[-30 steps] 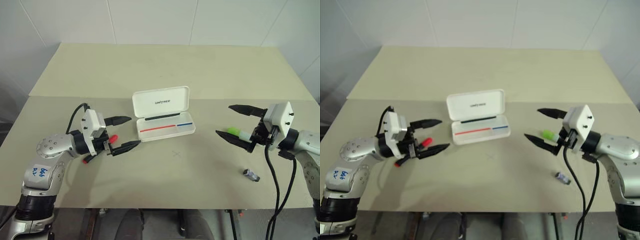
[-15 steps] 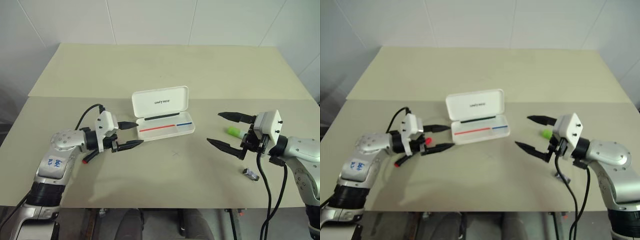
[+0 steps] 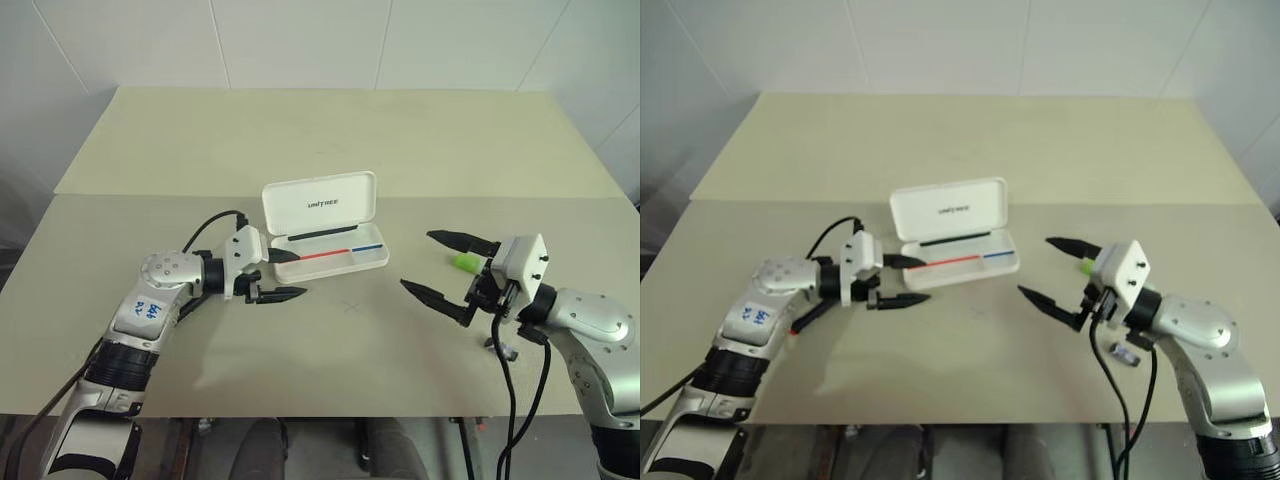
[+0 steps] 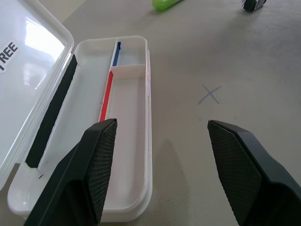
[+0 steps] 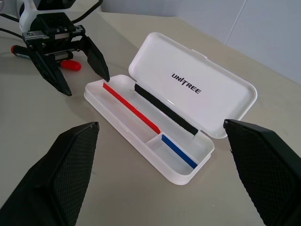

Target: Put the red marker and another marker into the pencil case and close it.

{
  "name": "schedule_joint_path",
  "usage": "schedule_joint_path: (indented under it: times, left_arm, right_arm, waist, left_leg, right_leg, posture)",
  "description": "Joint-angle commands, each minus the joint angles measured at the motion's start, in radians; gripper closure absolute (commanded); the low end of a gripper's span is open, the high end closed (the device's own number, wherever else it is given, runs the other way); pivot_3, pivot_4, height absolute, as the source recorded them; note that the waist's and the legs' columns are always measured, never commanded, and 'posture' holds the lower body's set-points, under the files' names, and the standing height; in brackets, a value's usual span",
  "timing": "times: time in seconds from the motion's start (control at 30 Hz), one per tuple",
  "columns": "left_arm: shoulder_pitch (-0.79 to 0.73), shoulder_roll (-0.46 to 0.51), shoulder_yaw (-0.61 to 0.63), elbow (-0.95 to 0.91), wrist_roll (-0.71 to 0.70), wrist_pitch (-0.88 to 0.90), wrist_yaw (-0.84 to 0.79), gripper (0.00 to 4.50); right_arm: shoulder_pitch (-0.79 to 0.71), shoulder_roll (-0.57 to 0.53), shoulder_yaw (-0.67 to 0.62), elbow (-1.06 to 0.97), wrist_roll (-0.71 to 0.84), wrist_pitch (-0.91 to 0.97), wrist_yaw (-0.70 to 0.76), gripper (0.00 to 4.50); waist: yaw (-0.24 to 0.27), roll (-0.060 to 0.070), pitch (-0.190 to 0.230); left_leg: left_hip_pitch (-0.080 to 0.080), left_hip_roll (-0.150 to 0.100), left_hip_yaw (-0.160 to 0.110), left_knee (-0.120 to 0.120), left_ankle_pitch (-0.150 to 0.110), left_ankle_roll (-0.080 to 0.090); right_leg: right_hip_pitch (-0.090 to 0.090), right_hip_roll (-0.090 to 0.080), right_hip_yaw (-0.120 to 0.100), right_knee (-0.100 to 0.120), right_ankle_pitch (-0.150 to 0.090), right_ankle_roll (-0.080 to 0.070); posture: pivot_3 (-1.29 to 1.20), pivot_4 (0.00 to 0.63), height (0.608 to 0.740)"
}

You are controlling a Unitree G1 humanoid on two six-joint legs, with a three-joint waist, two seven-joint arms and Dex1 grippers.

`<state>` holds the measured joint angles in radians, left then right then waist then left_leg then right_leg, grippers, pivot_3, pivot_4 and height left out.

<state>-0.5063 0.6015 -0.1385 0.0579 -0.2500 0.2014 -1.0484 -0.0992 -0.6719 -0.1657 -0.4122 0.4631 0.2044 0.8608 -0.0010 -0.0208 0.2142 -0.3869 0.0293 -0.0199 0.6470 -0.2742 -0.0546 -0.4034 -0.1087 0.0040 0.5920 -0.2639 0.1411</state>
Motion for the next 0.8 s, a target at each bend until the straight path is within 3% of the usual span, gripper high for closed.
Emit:
schedule_joint_path:
  times: [0.03,0.8]
  left_arm:
    - [-0.028,-0.009,-0.016,0.017,0.019,0.001,-0.009,1.25]
    - [-0.133,-0.056,-0.106,0.279,0.161,-0.07,-0.061,1.25]
  right_arm:
    - [0.009,0.009,-0.015,-0.062,0.004,-0.014,-0.026,0.0]
    - [-0.055,0.036,0.01,-0.107,-0.003,-0.002,-0.106,0.0]
  waist:
    - [0.0,0.0,0.0]
    - [0.0,0.0,0.0]
  left_leg:
    - [0.0,0.0,0.0,0.0,0.0,0.0]
    - [0.0,0.0,0.001,0.001,0.0,0.0]
  right_leg:
    - [0.0,0.0,0.0,0.0,0.0,0.0]
    - [-0.001,0.0,0.001,0.002,0.001,0.0]
  posture:
    - [0.0,0.15,0.74]
    - [0.0,0.15,0.74]
